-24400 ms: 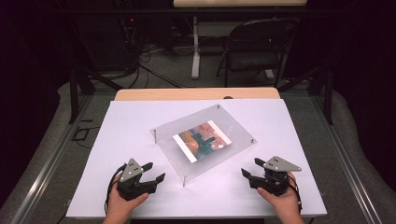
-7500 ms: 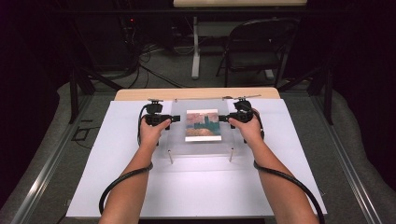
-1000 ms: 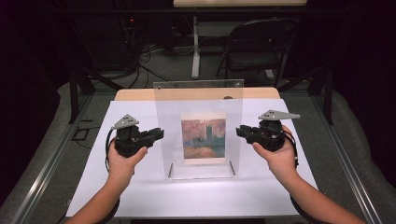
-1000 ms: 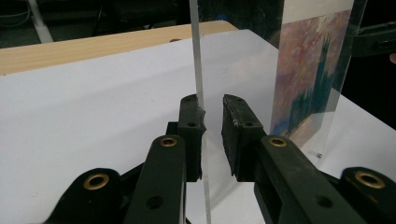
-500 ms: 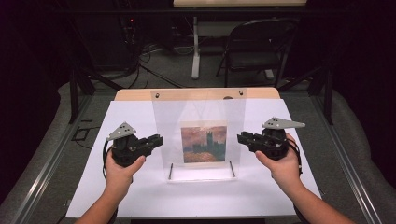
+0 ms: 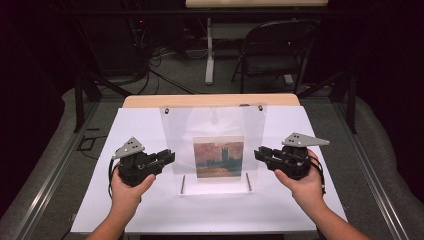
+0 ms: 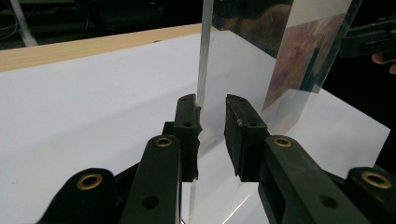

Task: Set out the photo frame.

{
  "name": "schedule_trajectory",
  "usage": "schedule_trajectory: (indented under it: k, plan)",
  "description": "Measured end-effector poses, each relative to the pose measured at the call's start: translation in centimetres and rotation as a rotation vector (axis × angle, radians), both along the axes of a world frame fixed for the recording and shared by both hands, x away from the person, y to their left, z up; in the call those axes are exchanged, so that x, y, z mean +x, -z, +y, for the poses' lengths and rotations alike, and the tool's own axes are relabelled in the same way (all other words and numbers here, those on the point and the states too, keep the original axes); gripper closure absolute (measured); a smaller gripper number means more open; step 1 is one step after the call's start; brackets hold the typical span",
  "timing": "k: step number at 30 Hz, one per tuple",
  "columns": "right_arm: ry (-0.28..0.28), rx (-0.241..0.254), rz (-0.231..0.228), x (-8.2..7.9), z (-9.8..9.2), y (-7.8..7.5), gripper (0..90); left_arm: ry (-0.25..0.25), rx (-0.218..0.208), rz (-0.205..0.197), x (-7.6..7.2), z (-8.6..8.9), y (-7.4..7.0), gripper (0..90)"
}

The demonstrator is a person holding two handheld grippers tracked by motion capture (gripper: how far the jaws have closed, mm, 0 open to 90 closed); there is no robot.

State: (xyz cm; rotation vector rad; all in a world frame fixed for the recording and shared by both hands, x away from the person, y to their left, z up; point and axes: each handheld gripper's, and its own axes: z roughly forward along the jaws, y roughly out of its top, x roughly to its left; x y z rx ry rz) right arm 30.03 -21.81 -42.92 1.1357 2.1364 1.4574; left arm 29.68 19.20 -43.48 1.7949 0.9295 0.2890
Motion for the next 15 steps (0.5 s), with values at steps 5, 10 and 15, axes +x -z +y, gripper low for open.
schedule_trajectory:
  k: [5, 10, 15]
  plan:
    - [-0.001, 0.013, 0.006, 0.07, -0.07, 0.07, 73.5, -0.001, 0.000, -0.002, 0.03, 0.01, 0.03, 74.8]
    - [-0.014, 0.010, 0.007, 0.22, -0.20, 0.04, 73.3, 0.002, 0.002, 0.001, -0.02, 0.01, -0.03, 74.6]
    - [-0.021, 0.020, 0.007, 0.16, -0.27, 0.11, 71.7, 0.009, 0.003, 0.007, -0.09, -0.02, -0.07, 71.3]
